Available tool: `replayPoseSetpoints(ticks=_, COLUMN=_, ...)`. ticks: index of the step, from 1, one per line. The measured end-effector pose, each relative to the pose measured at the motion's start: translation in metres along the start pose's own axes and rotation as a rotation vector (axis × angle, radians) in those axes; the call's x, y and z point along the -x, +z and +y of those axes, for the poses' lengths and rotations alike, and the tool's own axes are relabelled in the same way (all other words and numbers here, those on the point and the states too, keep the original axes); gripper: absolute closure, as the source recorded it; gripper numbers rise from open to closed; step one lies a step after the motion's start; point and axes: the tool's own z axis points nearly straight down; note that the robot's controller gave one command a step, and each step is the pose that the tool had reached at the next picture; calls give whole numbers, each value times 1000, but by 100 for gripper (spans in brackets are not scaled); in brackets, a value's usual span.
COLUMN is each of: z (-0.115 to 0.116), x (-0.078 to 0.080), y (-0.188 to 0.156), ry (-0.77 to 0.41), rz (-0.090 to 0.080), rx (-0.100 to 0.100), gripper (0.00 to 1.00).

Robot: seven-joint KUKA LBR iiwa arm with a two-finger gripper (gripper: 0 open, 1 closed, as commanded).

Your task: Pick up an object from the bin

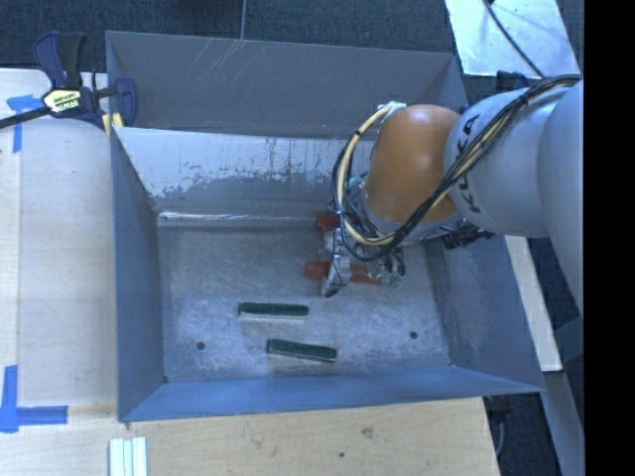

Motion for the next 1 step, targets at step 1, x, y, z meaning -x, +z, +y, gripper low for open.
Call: replayPoseSetpoints(ticks=1, z=-7, x=-10, y=-146, ry=3, rz=-9, rx=1, gripper=100)
